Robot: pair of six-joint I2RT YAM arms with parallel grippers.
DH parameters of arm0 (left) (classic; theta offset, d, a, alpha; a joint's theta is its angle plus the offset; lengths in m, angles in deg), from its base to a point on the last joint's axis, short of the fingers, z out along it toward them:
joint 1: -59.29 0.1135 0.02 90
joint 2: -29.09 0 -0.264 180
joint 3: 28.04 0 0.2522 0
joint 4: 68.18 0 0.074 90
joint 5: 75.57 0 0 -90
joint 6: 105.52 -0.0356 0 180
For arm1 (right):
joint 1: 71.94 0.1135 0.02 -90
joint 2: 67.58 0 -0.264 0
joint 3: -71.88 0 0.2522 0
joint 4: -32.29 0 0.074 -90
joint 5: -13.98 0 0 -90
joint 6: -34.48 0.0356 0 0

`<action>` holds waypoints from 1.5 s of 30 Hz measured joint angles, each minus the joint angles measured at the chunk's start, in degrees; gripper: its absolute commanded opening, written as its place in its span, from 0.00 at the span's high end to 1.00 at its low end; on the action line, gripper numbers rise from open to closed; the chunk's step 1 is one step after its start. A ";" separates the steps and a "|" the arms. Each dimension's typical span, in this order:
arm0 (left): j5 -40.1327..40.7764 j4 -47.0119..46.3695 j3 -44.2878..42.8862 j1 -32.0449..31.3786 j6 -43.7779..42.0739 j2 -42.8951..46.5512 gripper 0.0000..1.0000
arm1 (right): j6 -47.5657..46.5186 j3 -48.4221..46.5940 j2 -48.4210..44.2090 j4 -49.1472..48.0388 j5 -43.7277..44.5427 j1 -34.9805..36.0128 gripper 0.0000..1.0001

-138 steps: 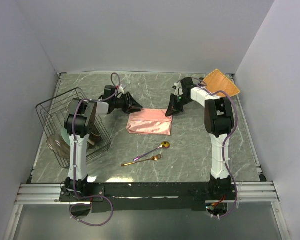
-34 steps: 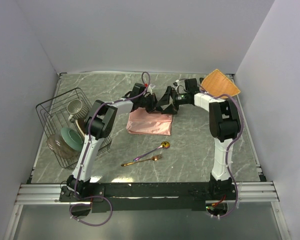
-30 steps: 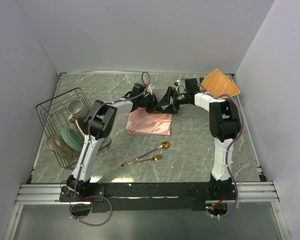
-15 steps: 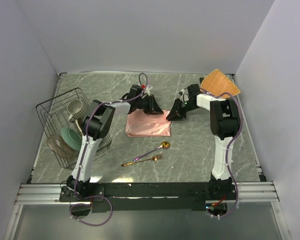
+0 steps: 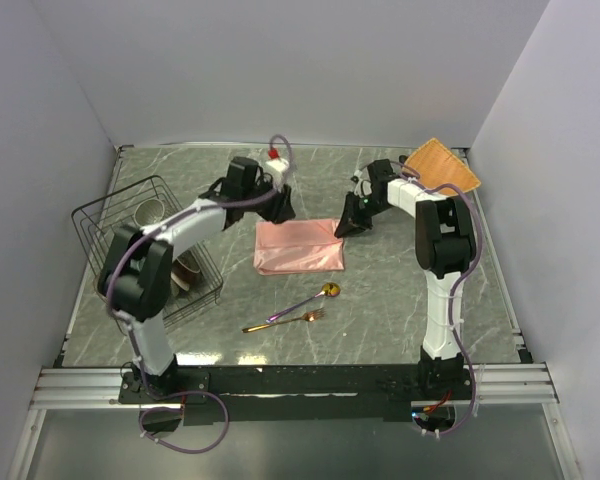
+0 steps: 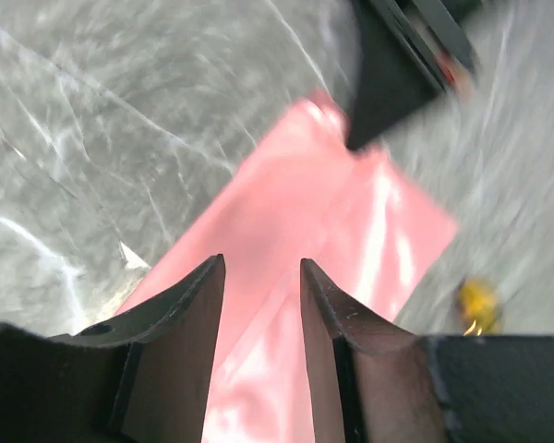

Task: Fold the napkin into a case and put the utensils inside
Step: Pick up the 2/3-rectangle-folded napkin from the center of the board, then fold the 2/3-rectangle-folded napkin at the center of the board.

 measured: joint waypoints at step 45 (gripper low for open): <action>11.41 7.72 6.67 -17.64 -40.19 1.68 0.99 | -7.19 -2.43 0.33 2.67 3.50 1.46 0.85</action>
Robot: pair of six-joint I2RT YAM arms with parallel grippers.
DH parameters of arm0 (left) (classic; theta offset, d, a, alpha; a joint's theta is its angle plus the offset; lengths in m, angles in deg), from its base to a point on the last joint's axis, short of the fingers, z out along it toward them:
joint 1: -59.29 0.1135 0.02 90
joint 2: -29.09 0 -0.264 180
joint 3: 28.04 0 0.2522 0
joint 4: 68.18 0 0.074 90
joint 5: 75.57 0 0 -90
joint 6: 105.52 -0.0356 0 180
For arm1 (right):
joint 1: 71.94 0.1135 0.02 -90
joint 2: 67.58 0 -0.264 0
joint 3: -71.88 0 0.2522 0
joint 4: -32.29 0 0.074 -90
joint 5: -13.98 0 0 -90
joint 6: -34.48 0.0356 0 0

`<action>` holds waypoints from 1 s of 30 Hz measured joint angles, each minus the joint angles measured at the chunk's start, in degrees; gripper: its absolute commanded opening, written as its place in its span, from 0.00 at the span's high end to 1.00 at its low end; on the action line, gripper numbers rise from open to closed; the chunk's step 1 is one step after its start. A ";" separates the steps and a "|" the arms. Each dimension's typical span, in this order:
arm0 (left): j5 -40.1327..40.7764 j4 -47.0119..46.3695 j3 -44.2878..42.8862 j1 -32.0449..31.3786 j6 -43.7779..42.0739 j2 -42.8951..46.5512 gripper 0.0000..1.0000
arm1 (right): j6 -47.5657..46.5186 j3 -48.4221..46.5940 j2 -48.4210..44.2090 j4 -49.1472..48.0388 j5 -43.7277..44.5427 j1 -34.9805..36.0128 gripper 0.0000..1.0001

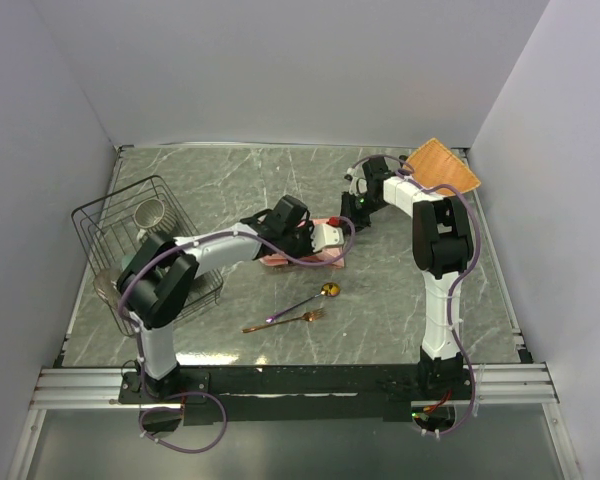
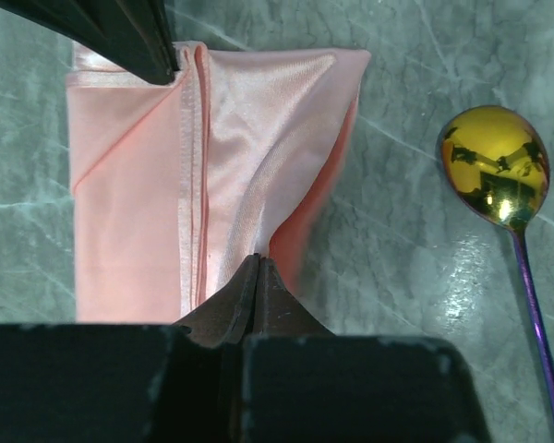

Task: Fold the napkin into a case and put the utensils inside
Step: Fold the 2/3-rectangle-folded napkin at the center of the board.

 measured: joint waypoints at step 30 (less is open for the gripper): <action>-1.14 0.04 1.31 -2.05 1.60 -4.55 0.58 | -1.40 -2.21 1.14 2.25 0.17 0.26 0.85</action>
